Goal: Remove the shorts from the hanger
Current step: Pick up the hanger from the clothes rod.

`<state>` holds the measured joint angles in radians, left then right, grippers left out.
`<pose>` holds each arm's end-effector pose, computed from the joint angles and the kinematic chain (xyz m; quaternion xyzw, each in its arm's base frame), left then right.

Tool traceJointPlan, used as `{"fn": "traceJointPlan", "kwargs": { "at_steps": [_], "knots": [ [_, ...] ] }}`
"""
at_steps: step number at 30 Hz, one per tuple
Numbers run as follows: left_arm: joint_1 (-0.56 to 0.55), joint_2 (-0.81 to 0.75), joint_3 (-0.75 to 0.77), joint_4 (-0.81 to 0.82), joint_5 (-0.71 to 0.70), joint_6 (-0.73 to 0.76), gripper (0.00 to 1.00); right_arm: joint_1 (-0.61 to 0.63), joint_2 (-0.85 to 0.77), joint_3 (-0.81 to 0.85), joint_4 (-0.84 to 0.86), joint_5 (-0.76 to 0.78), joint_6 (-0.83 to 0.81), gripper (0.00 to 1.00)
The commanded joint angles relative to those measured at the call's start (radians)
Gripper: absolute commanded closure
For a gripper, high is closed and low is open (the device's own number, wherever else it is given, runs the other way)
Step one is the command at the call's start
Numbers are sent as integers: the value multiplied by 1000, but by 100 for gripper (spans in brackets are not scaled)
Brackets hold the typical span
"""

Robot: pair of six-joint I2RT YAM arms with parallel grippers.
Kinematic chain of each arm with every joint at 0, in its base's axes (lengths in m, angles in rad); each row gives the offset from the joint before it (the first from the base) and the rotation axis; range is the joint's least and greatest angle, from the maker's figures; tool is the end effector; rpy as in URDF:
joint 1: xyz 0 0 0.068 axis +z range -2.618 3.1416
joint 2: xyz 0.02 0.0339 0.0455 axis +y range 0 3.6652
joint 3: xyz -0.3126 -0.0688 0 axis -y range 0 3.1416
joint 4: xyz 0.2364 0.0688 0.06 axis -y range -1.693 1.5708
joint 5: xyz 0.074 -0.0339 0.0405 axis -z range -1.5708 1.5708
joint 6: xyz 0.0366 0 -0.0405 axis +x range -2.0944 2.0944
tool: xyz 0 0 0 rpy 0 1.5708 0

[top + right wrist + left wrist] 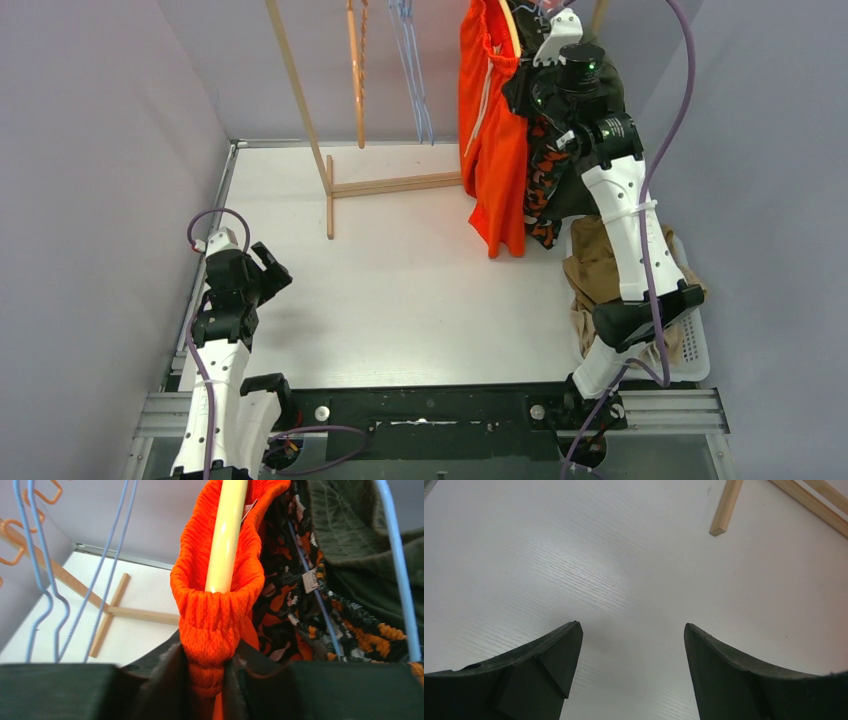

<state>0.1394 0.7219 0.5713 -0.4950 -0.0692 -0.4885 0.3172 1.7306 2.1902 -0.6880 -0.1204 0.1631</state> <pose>0.1149 0.0187 0.2774 -0.2909 0.8459 -0.0470 0.4446 0.3430 0.1172 0.5558 -0.0975 0.7765 0.1934 0.5918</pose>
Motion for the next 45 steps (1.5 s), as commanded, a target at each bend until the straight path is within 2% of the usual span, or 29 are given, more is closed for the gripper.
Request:
{"fn": "traceJointPlan", "kwargs": {
  "at_steps": [1, 5, 8, 19, 37, 45],
  "knots": [
    [2, -2, 9, 70, 17, 14, 26, 20, -39, -87, 212, 133, -2, 95],
    [2, 4, 7, 72, 23, 16, 26, 33, -136, -272, 425, 170, -3, 100],
    [2, 7, 9, 73, 26, 16, 26, 32, -181, -322, 529, 176, 12, 100],
    [2, 8, 7, 74, 33, 18, 26, 33, -172, -238, 606, 99, 53, 100],
    [2, 9, 8, 75, 37, 19, 26, 34, -253, -289, 755, 11, 67, 100],
    [2, 9, 7, 76, 37, 19, 26, 35, -291, -332, 725, 11, 97, 100]
  ]
}}
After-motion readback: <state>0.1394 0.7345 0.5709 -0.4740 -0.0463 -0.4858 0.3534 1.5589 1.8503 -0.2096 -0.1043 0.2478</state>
